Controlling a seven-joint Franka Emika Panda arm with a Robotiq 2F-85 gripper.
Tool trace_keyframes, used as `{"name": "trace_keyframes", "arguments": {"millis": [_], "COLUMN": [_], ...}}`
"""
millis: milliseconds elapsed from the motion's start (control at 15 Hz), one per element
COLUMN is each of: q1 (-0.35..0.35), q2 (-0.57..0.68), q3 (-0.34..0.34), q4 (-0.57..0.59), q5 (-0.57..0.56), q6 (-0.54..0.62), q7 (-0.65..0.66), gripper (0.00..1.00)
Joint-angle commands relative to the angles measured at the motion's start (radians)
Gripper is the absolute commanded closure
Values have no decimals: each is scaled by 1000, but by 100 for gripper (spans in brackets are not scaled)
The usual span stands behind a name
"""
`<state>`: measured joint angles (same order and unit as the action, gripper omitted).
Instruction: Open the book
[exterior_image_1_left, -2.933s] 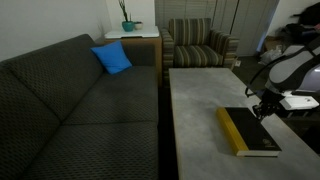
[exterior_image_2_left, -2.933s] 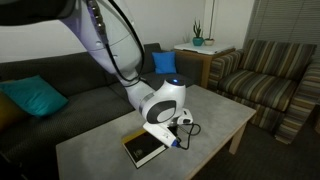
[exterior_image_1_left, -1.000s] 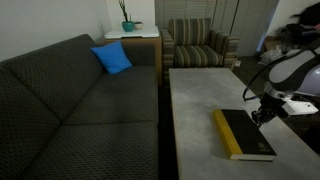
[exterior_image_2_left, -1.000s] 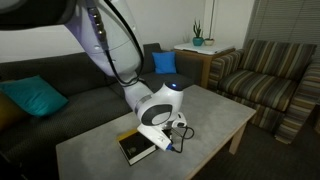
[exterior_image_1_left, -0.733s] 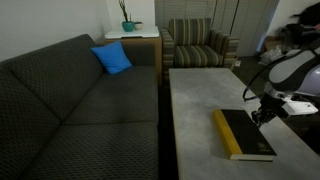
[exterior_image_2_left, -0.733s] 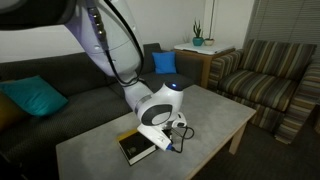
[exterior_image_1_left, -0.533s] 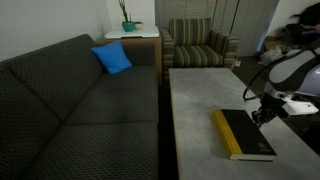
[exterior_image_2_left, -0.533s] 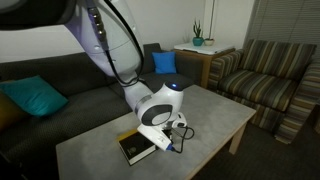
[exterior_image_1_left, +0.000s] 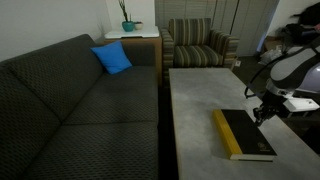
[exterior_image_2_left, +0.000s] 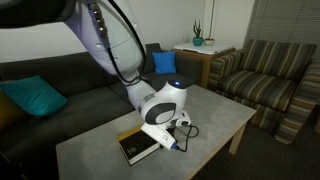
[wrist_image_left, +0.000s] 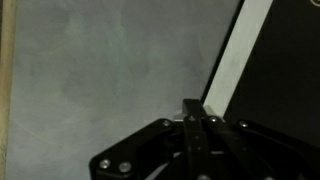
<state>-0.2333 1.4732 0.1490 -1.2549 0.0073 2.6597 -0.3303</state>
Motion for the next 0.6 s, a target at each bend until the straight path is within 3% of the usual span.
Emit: {"name": "trace_keyframes", "arguments": {"millis": [0, 533], "q1": [-5, -16], "q2": [-8, -116], "q3": [-21, -26], "q4": [5, -134], "q5": [2, -3], "q6": [-64, -108], "q7": [19, 17], "gripper": [100, 100]}}
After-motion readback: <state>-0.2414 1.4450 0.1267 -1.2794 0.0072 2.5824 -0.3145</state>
